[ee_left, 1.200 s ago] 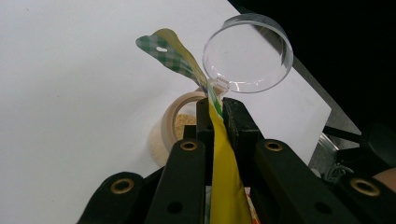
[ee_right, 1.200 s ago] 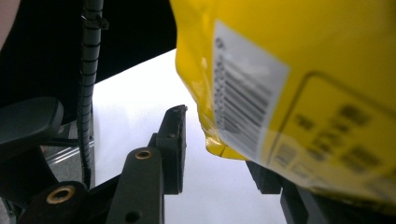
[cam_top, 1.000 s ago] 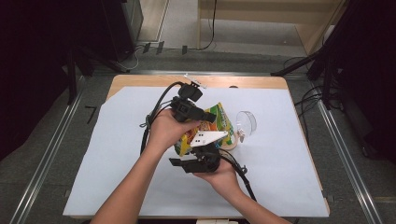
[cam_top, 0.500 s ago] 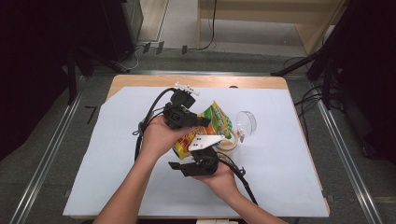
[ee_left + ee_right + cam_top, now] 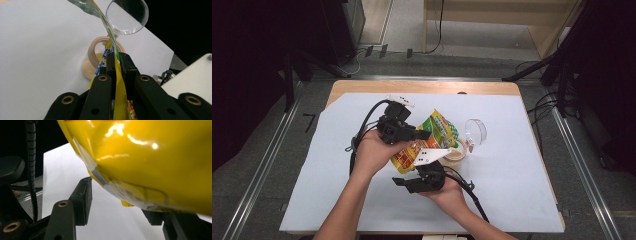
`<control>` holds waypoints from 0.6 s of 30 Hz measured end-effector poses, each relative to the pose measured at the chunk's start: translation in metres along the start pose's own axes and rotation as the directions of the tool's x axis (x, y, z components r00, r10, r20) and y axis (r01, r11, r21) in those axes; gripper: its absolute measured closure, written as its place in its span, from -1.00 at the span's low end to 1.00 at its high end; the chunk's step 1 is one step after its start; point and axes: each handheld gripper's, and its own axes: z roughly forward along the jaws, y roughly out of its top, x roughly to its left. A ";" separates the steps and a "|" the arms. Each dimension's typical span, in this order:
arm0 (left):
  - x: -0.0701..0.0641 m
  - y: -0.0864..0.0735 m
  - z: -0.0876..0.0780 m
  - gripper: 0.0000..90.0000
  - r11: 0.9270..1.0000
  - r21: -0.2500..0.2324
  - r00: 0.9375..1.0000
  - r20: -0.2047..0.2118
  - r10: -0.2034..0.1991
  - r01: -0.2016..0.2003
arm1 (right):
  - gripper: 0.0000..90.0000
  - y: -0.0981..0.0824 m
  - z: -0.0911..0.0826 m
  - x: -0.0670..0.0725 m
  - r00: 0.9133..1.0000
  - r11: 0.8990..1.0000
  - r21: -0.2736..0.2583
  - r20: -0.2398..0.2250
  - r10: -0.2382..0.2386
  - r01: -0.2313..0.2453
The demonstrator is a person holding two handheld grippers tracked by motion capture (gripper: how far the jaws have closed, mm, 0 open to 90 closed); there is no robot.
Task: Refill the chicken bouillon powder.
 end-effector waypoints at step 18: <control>0.006 -0.020 -0.017 0.96 0.997 -0.074 0.997 0.070 0.014 -0.009 | 0.04 -0.007 -0.007 -0.002 0.999 1.000 0.004 0.040 -0.003 0.003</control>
